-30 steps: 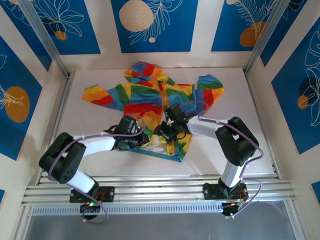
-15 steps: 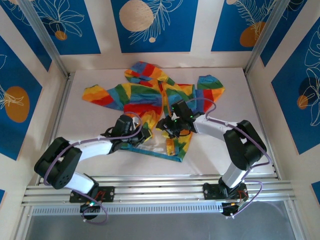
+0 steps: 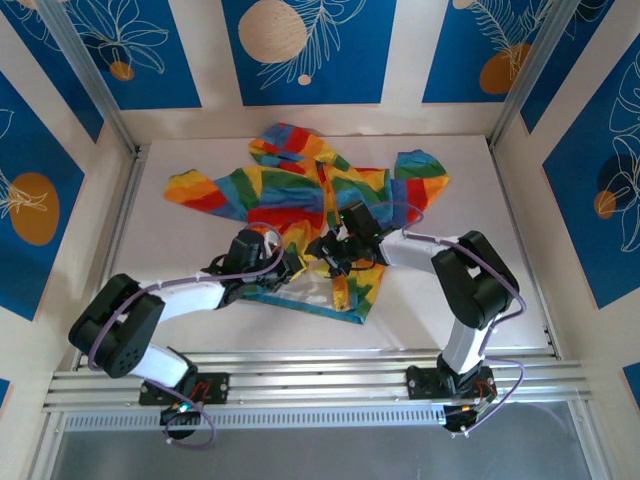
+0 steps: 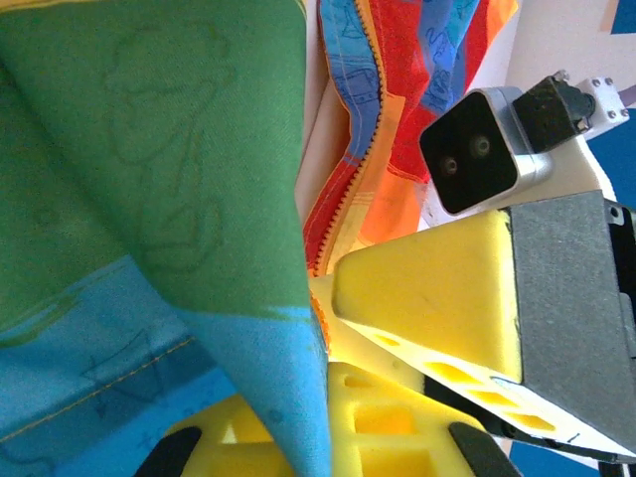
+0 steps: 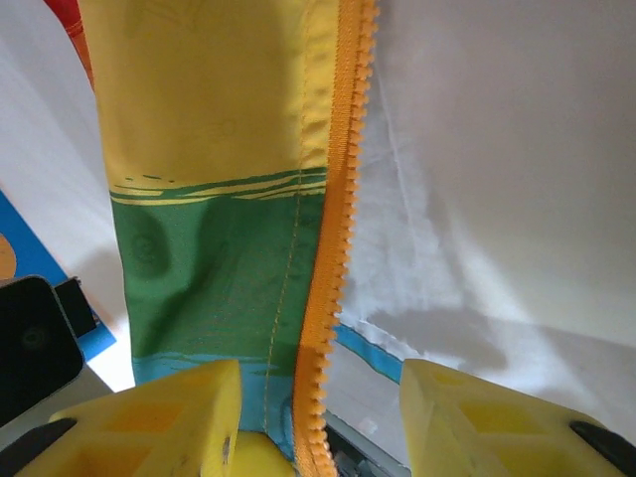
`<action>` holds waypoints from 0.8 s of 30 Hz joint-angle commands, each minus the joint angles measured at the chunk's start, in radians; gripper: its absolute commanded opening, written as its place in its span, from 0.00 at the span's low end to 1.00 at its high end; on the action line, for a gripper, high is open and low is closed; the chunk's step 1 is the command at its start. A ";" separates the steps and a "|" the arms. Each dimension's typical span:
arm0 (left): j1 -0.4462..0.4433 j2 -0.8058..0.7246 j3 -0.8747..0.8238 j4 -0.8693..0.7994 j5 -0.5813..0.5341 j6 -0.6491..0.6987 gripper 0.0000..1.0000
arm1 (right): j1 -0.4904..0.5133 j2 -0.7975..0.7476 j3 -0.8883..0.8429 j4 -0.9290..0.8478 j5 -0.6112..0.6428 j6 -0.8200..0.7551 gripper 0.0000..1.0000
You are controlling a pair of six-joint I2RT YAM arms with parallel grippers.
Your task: Zip up the jacket
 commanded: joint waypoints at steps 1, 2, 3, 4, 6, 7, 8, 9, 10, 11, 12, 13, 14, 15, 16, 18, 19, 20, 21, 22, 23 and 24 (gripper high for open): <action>-0.003 0.006 -0.011 0.044 0.023 -0.010 0.00 | -0.001 0.031 -0.003 0.061 -0.069 0.053 0.46; -0.003 0.008 -0.011 0.042 0.026 -0.010 0.00 | 0.000 0.038 -0.005 0.081 -0.075 0.067 0.46; -0.003 0.012 -0.010 0.043 0.030 -0.011 0.00 | 0.000 0.046 -0.006 0.096 -0.083 0.078 0.46; -0.003 0.017 -0.009 0.043 0.037 -0.013 0.00 | 0.000 0.054 -0.008 0.117 -0.088 0.095 0.46; -0.003 0.028 -0.010 0.058 0.049 -0.021 0.00 | 0.002 0.069 -0.006 0.149 -0.099 0.119 0.46; -0.003 0.031 -0.012 0.068 0.053 -0.026 0.00 | 0.002 0.075 -0.005 0.167 -0.103 0.130 0.45; -0.004 0.031 -0.017 0.077 0.055 -0.031 0.00 | 0.003 0.077 -0.007 0.184 -0.103 0.140 0.41; -0.004 0.031 -0.020 0.079 0.056 -0.032 0.00 | 0.003 0.072 -0.013 0.199 -0.095 0.146 0.34; -0.004 0.029 -0.023 0.072 0.053 -0.028 0.00 | 0.003 0.064 -0.021 0.208 -0.080 0.149 0.28; -0.005 0.029 -0.022 0.059 0.055 -0.021 0.00 | 0.005 0.050 -0.028 0.205 -0.062 0.142 0.21; -0.005 0.029 -0.022 0.047 0.057 -0.016 0.00 | 0.005 0.036 -0.031 0.193 -0.044 0.131 0.17; -0.004 0.028 -0.022 0.038 0.059 -0.012 0.00 | 0.004 0.021 -0.034 0.177 -0.024 0.117 0.13; -0.004 0.026 -0.025 0.033 0.059 -0.010 0.00 | 0.004 0.005 -0.039 0.165 -0.007 0.104 0.08; -0.005 0.025 -0.027 0.030 0.059 -0.010 0.00 | 0.004 -0.008 -0.043 0.164 0.004 0.095 0.04; -0.005 0.022 -0.029 0.029 0.058 -0.010 0.00 | 0.003 -0.022 -0.050 0.164 0.015 0.089 0.01; -0.005 0.019 -0.031 0.021 0.063 -0.007 0.02 | 0.005 -0.044 -0.058 0.157 0.039 0.075 0.00; -0.004 0.018 -0.030 0.015 0.066 -0.003 0.05 | 0.006 -0.054 -0.058 0.150 0.050 0.065 0.00; -0.003 0.014 -0.028 0.004 0.071 0.003 0.09 | 0.009 -0.064 -0.056 0.138 0.060 0.047 0.00; -0.001 0.010 -0.026 -0.008 0.074 0.009 0.15 | 0.012 -0.070 -0.053 0.127 0.068 0.027 0.00; 0.000 0.001 -0.023 -0.026 0.074 0.021 0.23 | 0.016 -0.078 -0.047 0.108 0.076 -0.001 0.00; 0.002 -0.013 -0.021 -0.053 0.075 0.037 0.29 | 0.022 -0.086 -0.042 0.095 0.084 -0.028 0.00; 0.006 -0.026 -0.017 -0.083 0.076 0.054 0.35 | 0.025 -0.092 -0.041 0.084 0.090 -0.049 0.00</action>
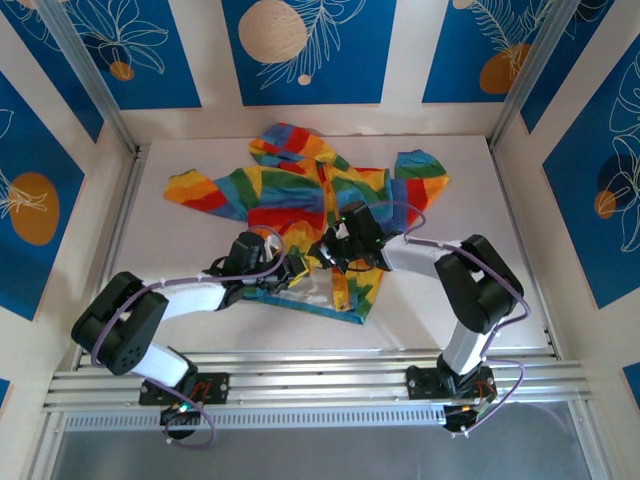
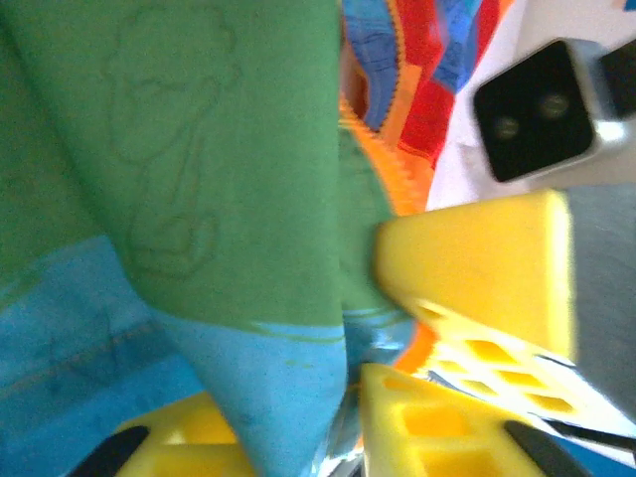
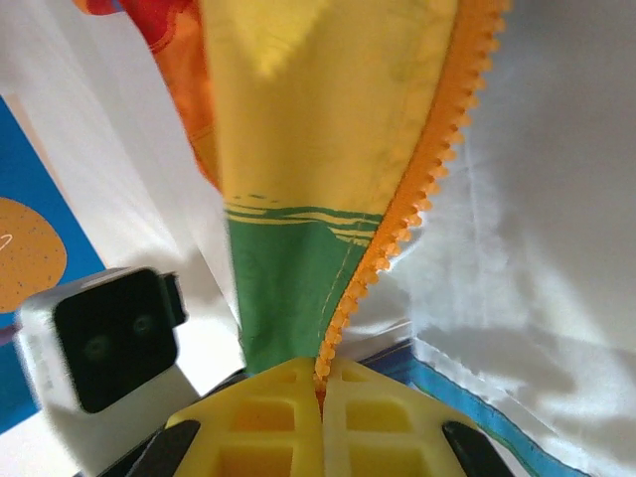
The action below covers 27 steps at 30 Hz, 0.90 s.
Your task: Zip up the jacket
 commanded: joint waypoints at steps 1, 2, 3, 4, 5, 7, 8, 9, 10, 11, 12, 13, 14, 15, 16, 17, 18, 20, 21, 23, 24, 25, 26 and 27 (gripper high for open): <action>0.014 -0.064 0.006 -0.125 0.028 0.072 0.39 | 0.017 -0.050 0.012 -0.059 0.044 -0.106 0.00; 0.023 -0.089 0.013 -0.180 0.030 0.104 0.42 | 0.021 -0.056 0.012 -0.067 0.049 -0.127 0.00; 0.032 -0.113 0.022 -0.234 0.030 0.136 0.44 | 0.024 -0.062 0.012 -0.071 0.049 -0.144 0.00; 0.044 -0.146 0.034 -0.298 0.028 0.177 0.46 | 0.026 -0.067 0.009 -0.074 0.050 -0.158 0.00; 0.054 -0.181 0.051 -0.366 0.021 0.228 0.47 | 0.028 -0.072 0.006 -0.073 0.049 -0.168 0.00; 0.070 -0.249 0.080 -0.477 -0.005 0.321 0.48 | 0.027 -0.076 -0.001 -0.069 0.042 -0.175 0.00; 0.075 -0.281 0.093 -0.517 -0.025 0.370 0.49 | 0.025 -0.077 -0.006 -0.058 0.035 -0.177 0.00; 0.076 -0.306 0.100 -0.536 -0.041 0.401 0.50 | 0.025 -0.077 -0.011 -0.047 0.028 -0.176 0.00; 0.077 -0.325 0.102 -0.542 -0.056 0.424 0.51 | 0.024 -0.077 -0.015 -0.036 0.022 -0.174 0.00; 0.077 -0.339 0.098 -0.529 -0.061 0.431 0.52 | 0.025 -0.076 -0.015 -0.027 0.016 -0.175 0.00; 0.079 -0.344 0.092 -0.508 -0.059 0.431 0.53 | 0.024 -0.074 -0.016 -0.022 0.013 -0.176 0.00; 0.079 -0.342 0.082 -0.471 -0.046 0.425 0.54 | 0.024 -0.072 -0.015 -0.018 0.009 -0.178 0.00; 0.079 -0.331 0.073 -0.429 -0.031 0.415 0.54 | 0.022 -0.072 -0.017 -0.016 0.005 -0.178 0.00; 0.079 -0.316 0.065 -0.391 -0.017 0.402 0.54 | 0.022 -0.072 -0.018 -0.013 0.004 -0.180 0.00; 0.080 -0.295 0.057 -0.341 0.005 0.389 0.54 | 0.022 -0.072 -0.020 -0.008 0.001 -0.180 0.00; 0.079 -0.270 0.054 -0.302 0.024 0.379 0.54 | 0.021 -0.074 -0.023 -0.005 -0.003 -0.178 0.00; 0.079 -0.249 0.053 -0.281 0.035 0.375 0.55 | 0.019 -0.074 -0.025 0.000 -0.006 -0.176 0.00; 0.078 -0.204 0.056 -0.249 0.048 0.367 0.55 | 0.016 -0.073 -0.033 0.018 -0.017 -0.165 0.00; 0.079 -0.189 0.051 -0.230 0.051 0.365 0.55 | 0.014 -0.072 -0.038 0.029 -0.022 -0.158 0.00; 0.079 -0.158 0.033 -0.164 0.066 0.341 0.55 | 0.010 -0.067 -0.046 0.049 -0.031 -0.143 0.00; 0.079 -0.146 0.026 -0.132 0.075 0.326 0.55 | 0.010 -0.065 -0.049 0.058 -0.034 -0.136 0.00; 0.079 -0.131 0.017 -0.098 0.088 0.307 0.56 | 0.008 -0.063 -0.053 0.069 -0.037 -0.127 0.00; 0.078 -0.118 0.010 -0.070 0.098 0.289 0.56 | 0.007 -0.061 -0.057 0.078 -0.039 -0.121 0.00; 0.077 -0.108 0.003 -0.053 0.103 0.275 0.56 | 0.005 -0.059 -0.059 0.083 -0.041 -0.116 0.00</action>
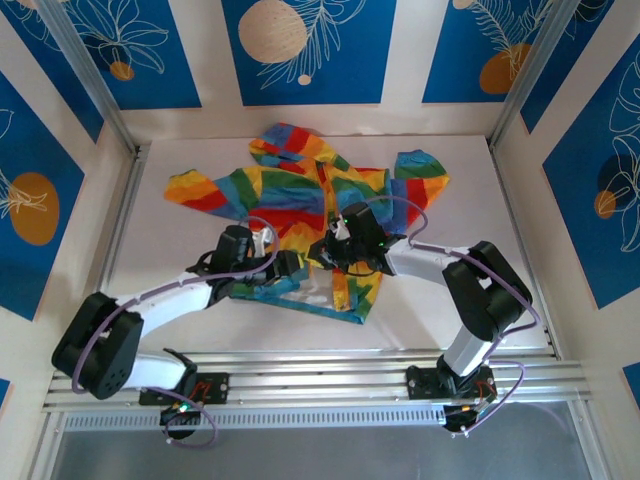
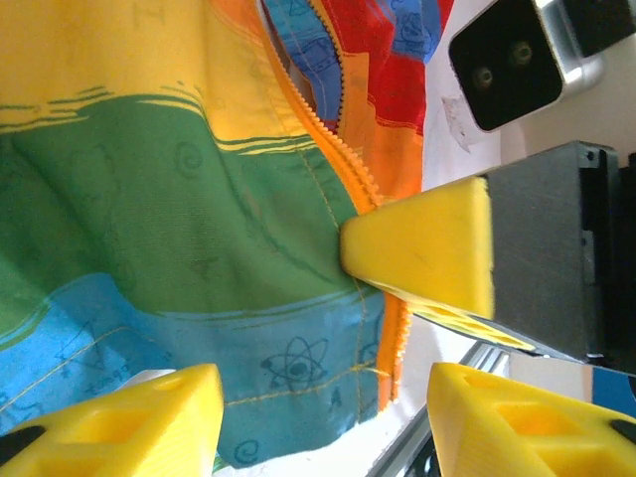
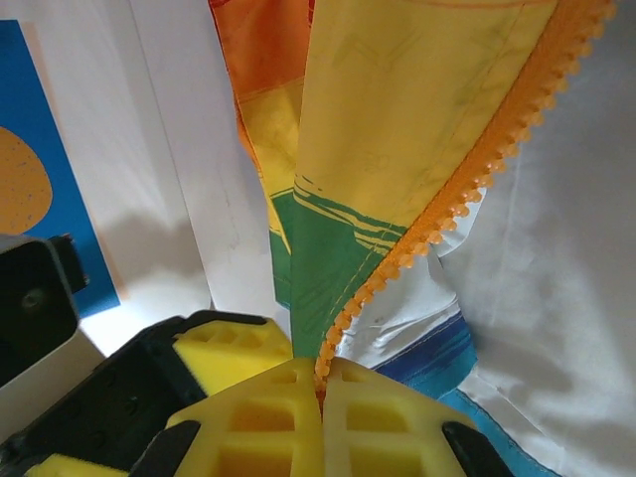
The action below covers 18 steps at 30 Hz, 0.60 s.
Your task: Zip up the jacket
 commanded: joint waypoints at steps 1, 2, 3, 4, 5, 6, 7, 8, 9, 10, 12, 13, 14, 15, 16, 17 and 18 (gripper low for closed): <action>0.005 0.031 -0.035 0.145 0.054 -0.062 0.56 | -0.007 -0.006 -0.016 0.045 -0.035 0.027 0.00; 0.005 0.038 -0.047 0.174 0.057 -0.077 0.57 | -0.009 -0.003 -0.017 0.050 -0.035 0.030 0.00; 0.005 0.045 -0.060 0.208 0.062 -0.095 0.57 | -0.009 -0.001 -0.017 0.052 -0.036 0.032 0.00; 0.004 0.056 -0.074 0.250 0.067 -0.118 0.57 | -0.011 0.001 -0.018 0.056 -0.039 0.036 0.00; 0.005 0.065 -0.083 0.279 0.069 -0.135 0.57 | -0.012 0.004 -0.019 0.062 -0.042 0.039 0.00; 0.005 0.071 -0.091 0.292 0.070 -0.144 0.58 | -0.014 0.007 -0.019 0.067 -0.046 0.044 0.00; 0.004 0.074 -0.097 0.300 0.066 -0.148 0.58 | -0.014 0.009 -0.019 0.069 -0.047 0.048 0.00; 0.004 0.076 -0.102 0.300 0.061 -0.148 0.58 | -0.016 0.009 -0.019 0.070 -0.048 0.051 0.00; 0.004 0.075 -0.106 0.300 0.054 -0.147 0.58 | -0.017 0.009 -0.019 0.070 -0.048 0.053 0.00; 0.004 0.075 -0.111 0.306 0.047 -0.147 0.58 | -0.019 0.007 -0.019 0.069 -0.049 0.055 0.00; 0.004 0.081 -0.118 0.344 0.053 -0.163 0.58 | -0.019 0.007 -0.018 0.067 -0.050 0.053 0.00; 0.004 0.087 -0.120 0.375 0.062 -0.177 0.58 | -0.019 0.008 -0.019 0.065 -0.050 0.052 0.00; 0.005 0.093 -0.122 0.409 0.069 -0.192 0.58 | -0.019 0.010 -0.017 0.063 -0.050 0.051 0.00; 0.005 0.098 -0.125 0.438 0.075 -0.208 0.56 | -0.017 0.013 -0.017 0.063 -0.052 0.050 0.00; 0.005 0.103 -0.130 0.470 0.080 -0.224 0.54 | -0.017 0.016 -0.018 0.061 -0.052 0.051 0.00; 0.004 0.107 -0.133 0.492 0.084 -0.238 0.52 | -0.016 0.019 -0.020 0.061 -0.052 0.053 0.00; 0.004 0.112 -0.132 0.499 0.088 -0.247 0.49 | -0.016 0.023 -0.020 0.064 -0.051 0.055 0.00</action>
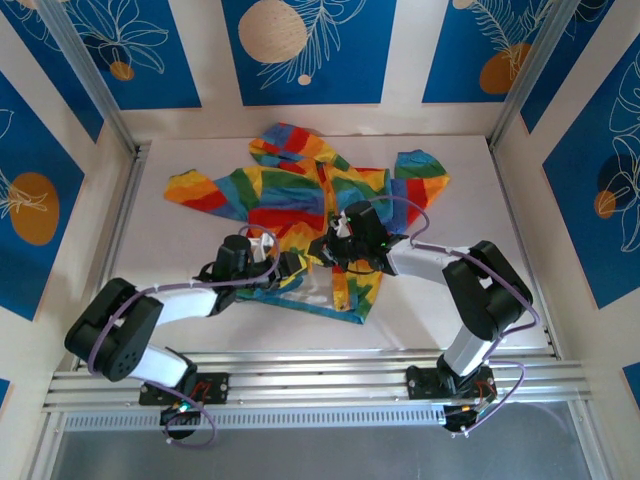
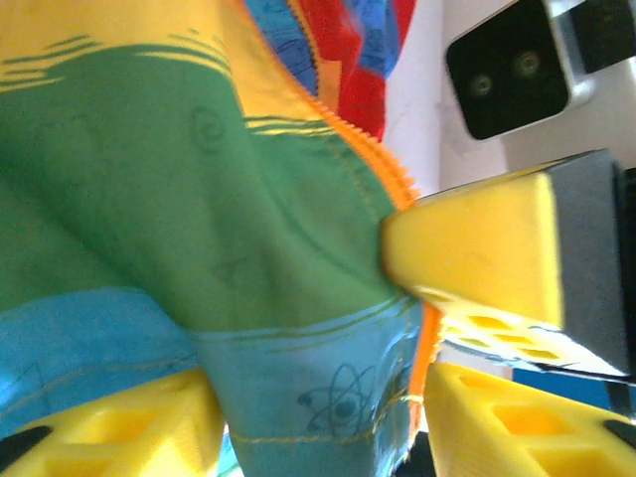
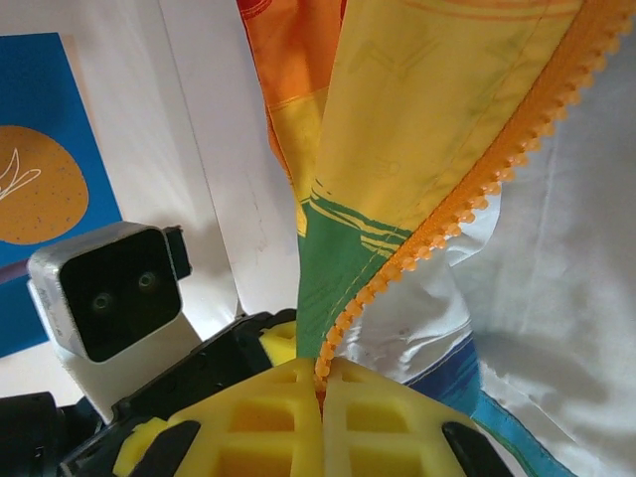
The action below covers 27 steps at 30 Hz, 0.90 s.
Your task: Zip up the jacket
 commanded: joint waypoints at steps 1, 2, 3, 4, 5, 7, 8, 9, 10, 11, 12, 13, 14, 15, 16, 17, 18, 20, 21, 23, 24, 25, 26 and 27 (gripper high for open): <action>0.005 0.019 -0.013 0.120 0.045 -0.053 0.47 | 0.001 0.022 -0.011 0.006 -0.022 0.014 0.00; 0.005 0.023 -0.012 0.121 0.054 -0.056 0.43 | 0.001 0.024 -0.010 0.008 -0.022 0.014 0.00; 0.004 0.025 -0.009 0.122 0.060 -0.058 0.40 | 0.000 0.025 -0.010 0.007 -0.022 0.014 0.00; 0.004 0.028 -0.010 0.120 0.064 -0.061 0.36 | 0.002 0.026 -0.009 0.005 -0.023 0.014 0.00; 0.004 0.029 -0.011 0.119 0.066 -0.063 0.32 | 0.003 0.027 -0.007 0.001 -0.022 0.012 0.00; 0.004 0.030 -0.013 0.111 0.067 -0.063 0.26 | 0.003 0.023 -0.003 -0.008 -0.021 0.006 0.00; 0.004 0.028 -0.012 0.103 0.067 -0.061 0.23 | 0.004 0.023 -0.002 -0.015 -0.018 0.001 0.00; 0.004 0.027 -0.013 0.097 0.068 -0.059 0.22 | 0.002 0.021 -0.001 -0.021 -0.015 -0.004 0.00; 0.004 0.027 -0.012 0.089 0.068 -0.055 0.22 | 0.003 0.017 0.001 -0.029 -0.014 -0.009 0.00; 0.004 0.026 -0.011 0.083 0.071 -0.054 0.22 | 0.002 0.014 0.002 -0.037 -0.012 -0.016 0.00; 0.004 0.024 -0.010 0.078 0.072 -0.052 0.20 | 0.002 0.012 0.004 -0.046 -0.009 -0.022 0.00; 0.005 0.027 -0.009 0.076 0.074 -0.049 0.17 | 0.003 0.008 0.008 -0.058 -0.007 -0.029 0.00; 0.004 0.027 -0.008 0.076 0.077 -0.049 0.14 | 0.002 0.005 0.011 -0.069 -0.004 -0.038 0.00; 0.005 0.027 -0.008 0.077 0.079 -0.050 0.09 | 0.002 0.002 0.015 -0.079 -0.001 -0.046 0.00; 0.005 0.026 -0.009 0.080 0.083 -0.050 0.02 | 0.002 0.000 0.020 -0.093 0.002 -0.057 0.00; 0.005 0.027 -0.007 0.085 0.088 -0.050 0.00 | 0.004 -0.004 0.027 -0.107 0.005 -0.067 0.00; 0.004 0.028 -0.006 0.092 0.094 -0.053 0.00 | 0.003 -0.004 0.033 -0.122 0.008 -0.078 0.00; 0.005 0.031 -0.005 0.104 0.105 -0.055 0.00 | 0.002 -0.012 0.049 -0.165 0.018 -0.103 0.00; 0.004 0.031 -0.005 0.105 0.103 -0.056 0.00 | 0.000 -0.016 0.058 -0.189 0.023 -0.117 0.01; 0.004 0.027 -0.009 0.100 0.090 -0.051 0.00 | -0.008 -0.035 0.081 -0.265 0.040 -0.162 0.11; 0.004 0.025 -0.010 0.093 0.084 -0.048 0.00 | -0.015 -0.047 0.092 -0.307 0.049 -0.187 0.17; 0.004 0.022 -0.012 0.081 0.077 -0.042 0.00 | -0.024 -0.064 0.101 -0.362 0.063 -0.222 0.21; 0.004 0.021 -0.011 0.070 0.071 -0.036 0.00 | -0.034 -0.086 0.106 -0.418 0.081 -0.261 0.24; 0.004 0.018 -0.011 0.058 0.066 -0.032 0.00 | -0.042 -0.105 0.106 -0.466 0.096 -0.293 0.27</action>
